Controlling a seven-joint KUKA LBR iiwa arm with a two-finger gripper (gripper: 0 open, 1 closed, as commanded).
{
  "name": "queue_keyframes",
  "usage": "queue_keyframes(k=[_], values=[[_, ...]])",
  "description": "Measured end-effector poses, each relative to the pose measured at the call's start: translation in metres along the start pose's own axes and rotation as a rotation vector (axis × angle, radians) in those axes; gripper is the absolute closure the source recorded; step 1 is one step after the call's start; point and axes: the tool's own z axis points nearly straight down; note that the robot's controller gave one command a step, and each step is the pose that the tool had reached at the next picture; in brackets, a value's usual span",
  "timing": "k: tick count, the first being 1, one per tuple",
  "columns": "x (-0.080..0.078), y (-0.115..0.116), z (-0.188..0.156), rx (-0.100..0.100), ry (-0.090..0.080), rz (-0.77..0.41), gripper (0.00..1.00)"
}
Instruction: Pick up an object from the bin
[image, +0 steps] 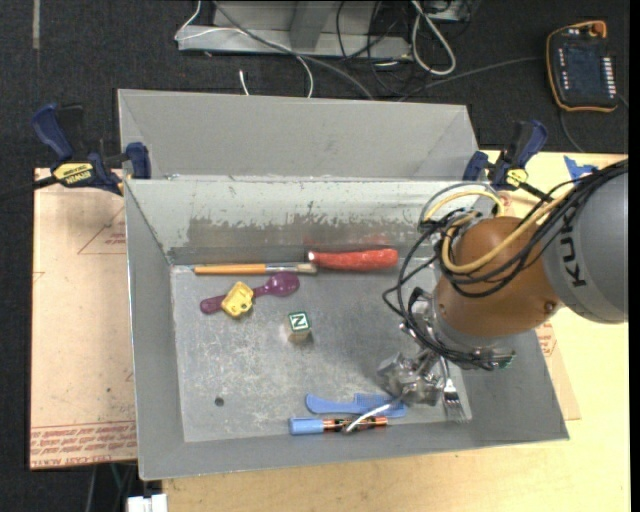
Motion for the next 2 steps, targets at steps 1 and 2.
queue_keyframes(k=[1, 2], values=[[0.016, -0.016, 0.001, 0.000, 0.000, -0.283, 1.00], [0.016, -0.014, -0.012, -0.002, 0.002, -0.395, 1.00]])
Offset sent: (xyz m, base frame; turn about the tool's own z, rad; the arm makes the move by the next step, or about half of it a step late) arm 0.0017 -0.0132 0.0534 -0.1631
